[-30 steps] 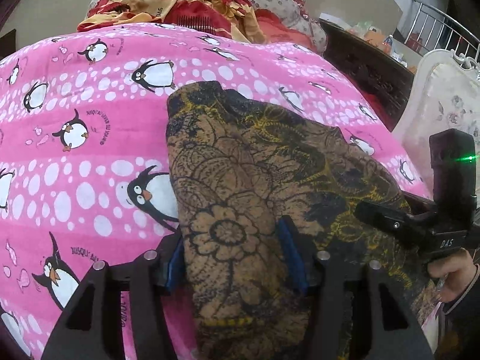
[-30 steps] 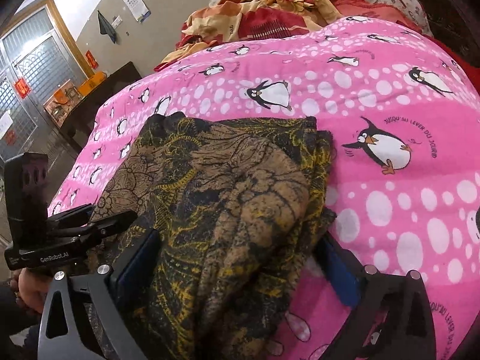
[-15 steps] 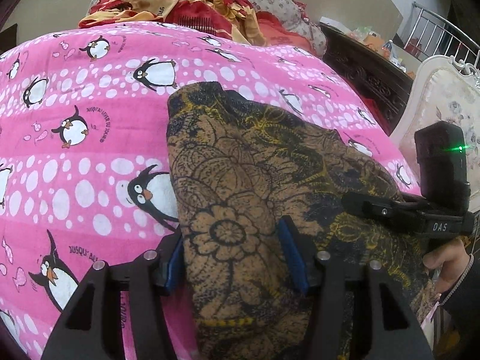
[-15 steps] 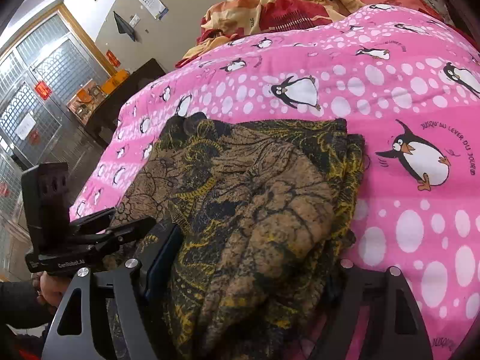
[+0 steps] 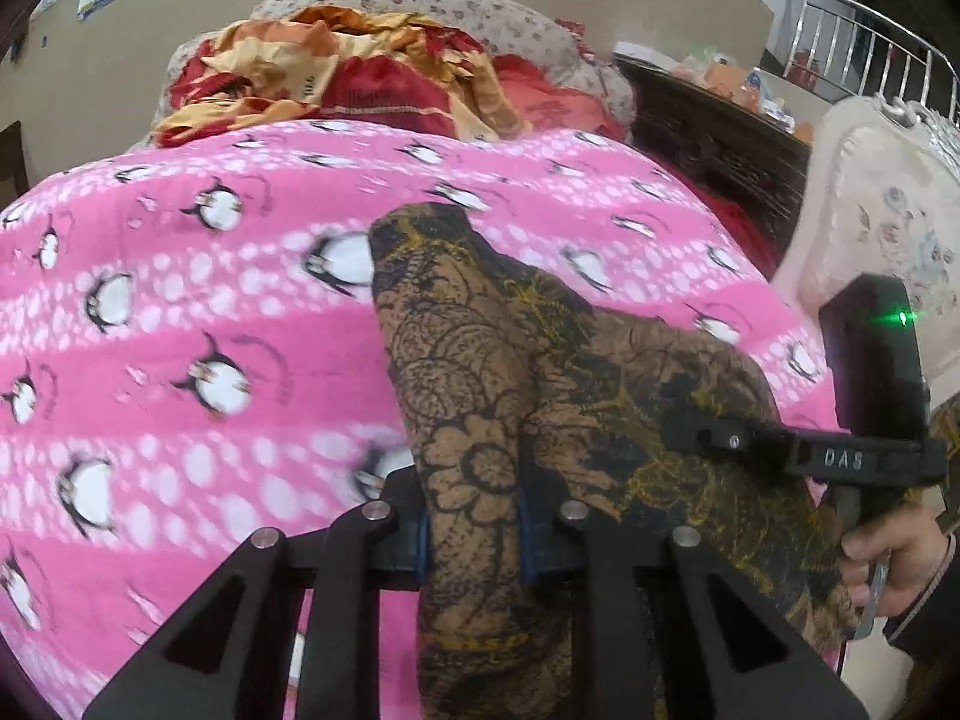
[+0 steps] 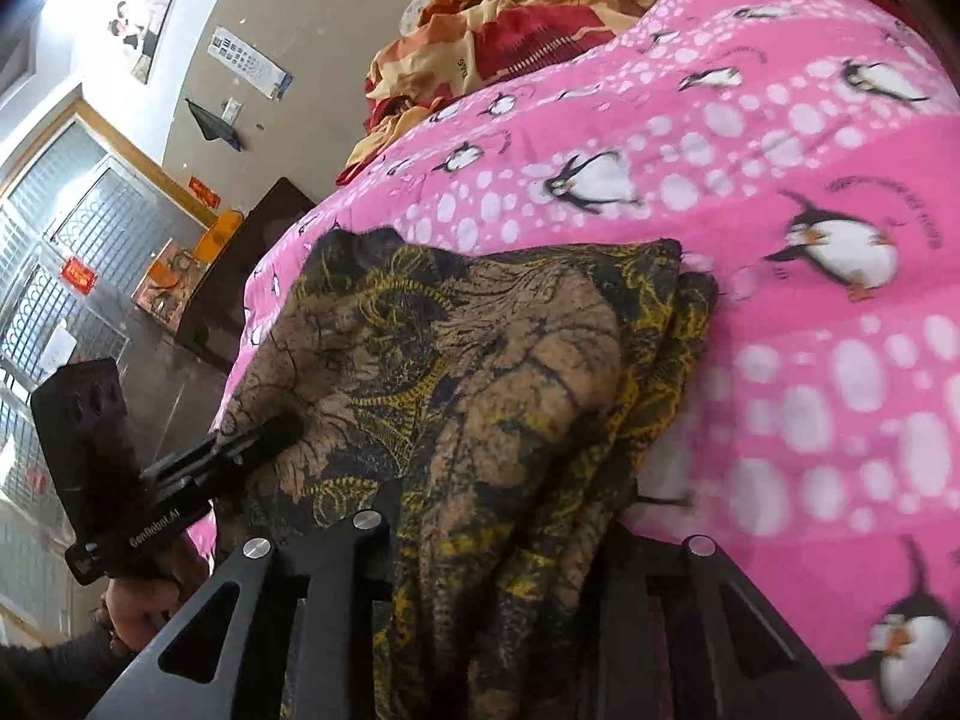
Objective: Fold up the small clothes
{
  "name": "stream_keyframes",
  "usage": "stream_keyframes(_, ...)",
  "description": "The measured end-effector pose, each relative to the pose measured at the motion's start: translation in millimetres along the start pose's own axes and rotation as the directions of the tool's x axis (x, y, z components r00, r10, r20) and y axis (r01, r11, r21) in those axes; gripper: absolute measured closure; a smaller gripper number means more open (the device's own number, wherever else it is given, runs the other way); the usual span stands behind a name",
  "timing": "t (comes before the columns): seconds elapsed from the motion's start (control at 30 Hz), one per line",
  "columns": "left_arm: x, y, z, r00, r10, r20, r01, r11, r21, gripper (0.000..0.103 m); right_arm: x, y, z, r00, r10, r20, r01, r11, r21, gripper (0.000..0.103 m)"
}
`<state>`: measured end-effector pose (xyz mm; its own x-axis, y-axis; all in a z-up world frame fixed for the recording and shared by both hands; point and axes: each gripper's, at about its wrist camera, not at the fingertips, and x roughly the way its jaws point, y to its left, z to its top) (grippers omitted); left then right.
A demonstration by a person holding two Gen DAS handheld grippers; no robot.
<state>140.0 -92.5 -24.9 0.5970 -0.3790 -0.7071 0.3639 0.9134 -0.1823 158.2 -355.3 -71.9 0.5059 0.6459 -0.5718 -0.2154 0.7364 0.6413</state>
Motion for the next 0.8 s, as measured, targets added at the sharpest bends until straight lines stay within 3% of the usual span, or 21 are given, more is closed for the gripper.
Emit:
stream_keyframes(0.2,-10.7,59.8,15.4,0.998,0.06,0.026,-0.059,0.998,-0.035,0.083,45.9,39.8,22.5,0.998,0.055,-0.013,-0.055,0.998,-0.032,0.074)
stream_keyframes(0.4,-24.1,117.9,7.2,0.991,0.132,0.02,-0.13,0.987,-0.099,0.083,100.8,83.0,36.3,0.991,0.109,-0.071,-0.115,0.99,-0.086,0.074)
stream_keyframes(0.6,-21.9,140.0,-9.7,0.992,0.127,-0.005,-0.126,0.983,-0.135,0.081,123.2,89.2,29.6,0.984,0.132,-0.119,-0.143,0.986,-0.085,0.074)
stream_keyframes(0.7,-8.8,142.0,-15.1,0.991,0.129,-0.027,-0.132,0.98,-0.148,0.073,128.6,76.2,27.2,0.983,0.124,-0.137,-0.128,0.991,-0.024,0.071)
stream_keyframes(0.8,-3.2,154.6,-15.9,0.991,0.125,-0.04,-0.13,0.97,-0.204,0.052,124.1,67.3,26.0,0.981,0.142,-0.133,-0.14,0.99,0.025,0.065)
